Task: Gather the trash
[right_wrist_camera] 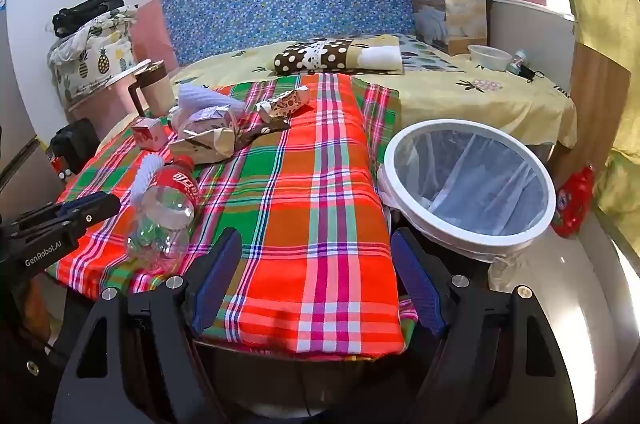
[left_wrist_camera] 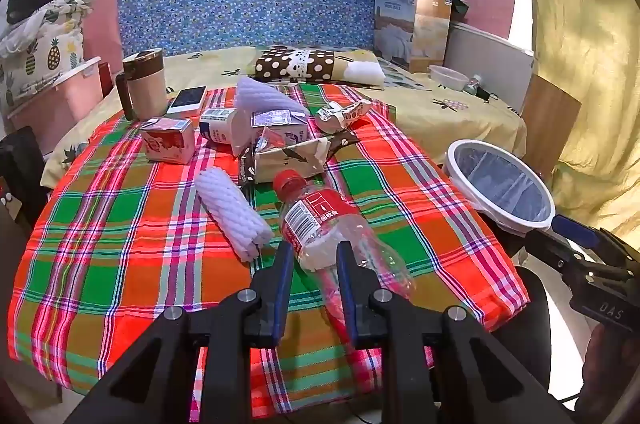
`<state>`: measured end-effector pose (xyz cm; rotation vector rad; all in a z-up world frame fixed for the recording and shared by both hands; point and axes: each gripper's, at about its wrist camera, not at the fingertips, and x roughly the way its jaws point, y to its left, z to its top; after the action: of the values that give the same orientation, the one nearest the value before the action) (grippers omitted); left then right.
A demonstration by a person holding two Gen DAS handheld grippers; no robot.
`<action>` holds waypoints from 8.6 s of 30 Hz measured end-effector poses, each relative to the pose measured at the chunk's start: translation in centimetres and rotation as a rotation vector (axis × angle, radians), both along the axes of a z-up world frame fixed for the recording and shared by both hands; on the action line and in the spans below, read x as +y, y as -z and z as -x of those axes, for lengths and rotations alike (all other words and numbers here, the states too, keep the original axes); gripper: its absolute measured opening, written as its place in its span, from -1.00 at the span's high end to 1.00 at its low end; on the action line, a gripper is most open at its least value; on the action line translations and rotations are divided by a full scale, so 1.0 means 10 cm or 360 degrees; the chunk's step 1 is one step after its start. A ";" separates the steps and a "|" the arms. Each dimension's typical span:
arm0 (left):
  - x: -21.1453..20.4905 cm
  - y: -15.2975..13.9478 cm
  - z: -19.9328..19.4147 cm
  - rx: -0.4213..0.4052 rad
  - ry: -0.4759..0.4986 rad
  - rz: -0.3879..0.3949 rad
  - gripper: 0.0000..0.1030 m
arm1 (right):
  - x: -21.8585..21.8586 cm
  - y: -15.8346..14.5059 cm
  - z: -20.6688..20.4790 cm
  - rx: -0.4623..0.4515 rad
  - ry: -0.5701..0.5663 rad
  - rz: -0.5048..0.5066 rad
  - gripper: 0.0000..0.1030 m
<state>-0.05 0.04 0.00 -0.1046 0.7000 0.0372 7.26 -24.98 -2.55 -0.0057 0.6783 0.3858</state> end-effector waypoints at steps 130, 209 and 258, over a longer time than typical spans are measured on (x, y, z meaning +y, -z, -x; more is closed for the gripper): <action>1.10 0.28 -0.24 0.0061 -0.0247 0.0275 0.21 | 1.29 0.15 -0.29 0.0292 -0.0599 0.0094 -0.52; -1.19 0.05 -1.47 0.0061 0.0586 0.0148 0.60 | -0.71 0.13 -0.81 0.0203 0.0291 -0.0008 -0.22; -1.28 0.09 -1.46 0.0041 0.0680 0.0239 0.11 | -0.78 -0.02 -0.79 0.0109 0.0252 -0.0097 -0.23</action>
<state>14.54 -12.73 -0.89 -0.0970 0.7386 -0.4245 15.17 -32.82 -2.36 0.1192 0.7292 0.2548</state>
